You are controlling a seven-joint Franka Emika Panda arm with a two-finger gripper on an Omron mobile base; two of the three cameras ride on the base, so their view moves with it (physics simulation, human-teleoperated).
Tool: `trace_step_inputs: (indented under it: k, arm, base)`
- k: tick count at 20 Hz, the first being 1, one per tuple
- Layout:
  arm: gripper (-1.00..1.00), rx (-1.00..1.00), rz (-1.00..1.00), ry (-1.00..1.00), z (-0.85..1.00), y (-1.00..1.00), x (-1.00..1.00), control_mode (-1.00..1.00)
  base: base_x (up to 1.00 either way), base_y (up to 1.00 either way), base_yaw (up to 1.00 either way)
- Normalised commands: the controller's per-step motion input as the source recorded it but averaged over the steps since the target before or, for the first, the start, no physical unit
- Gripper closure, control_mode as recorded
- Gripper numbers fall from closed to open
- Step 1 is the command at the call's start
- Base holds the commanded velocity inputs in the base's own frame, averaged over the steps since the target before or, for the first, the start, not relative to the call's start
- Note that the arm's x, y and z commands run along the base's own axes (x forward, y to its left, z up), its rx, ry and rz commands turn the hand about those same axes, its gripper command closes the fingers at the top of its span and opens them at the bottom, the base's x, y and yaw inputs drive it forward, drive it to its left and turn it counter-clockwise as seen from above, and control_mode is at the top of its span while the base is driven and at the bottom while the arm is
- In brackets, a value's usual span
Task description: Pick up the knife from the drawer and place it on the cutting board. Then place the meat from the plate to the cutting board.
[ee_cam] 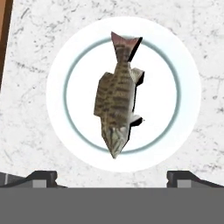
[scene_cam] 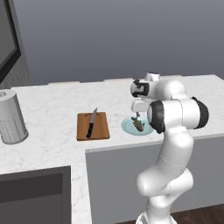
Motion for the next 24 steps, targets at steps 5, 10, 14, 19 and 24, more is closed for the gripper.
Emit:
trace_step_inputs:
  k: [5, 10, 14, 19, 24]
  arm:
    - [-1.00, -0.01, -0.01, -0.01, -0.28, 0.13, -0.03, -1.00]
    - [-1.00, 0.00, 0.00, 0.00, -0.12, 0.01, 0.00, -1.00]
    - [-1.00, 0.00, 0.00, 0.00, -0.13, 0.00, 0.02, -1.00]
    - [-1.00, 0.00, 0.00, 0.00, -0.16, 0.00, 0.13, -1.00]
    - [-1.00, 0.00, 0.00, 0.01, -0.18, 0.00, 0.32, -1.00]
  base:
    - [0.00, 0.00, 0.00]
    - [0.00, 0.00, 0.00]
    - [0.00, 0.00, 0.00]
    - [0.00, 0.00, 0.00]
    - [0.00, 0.00, 0.00]
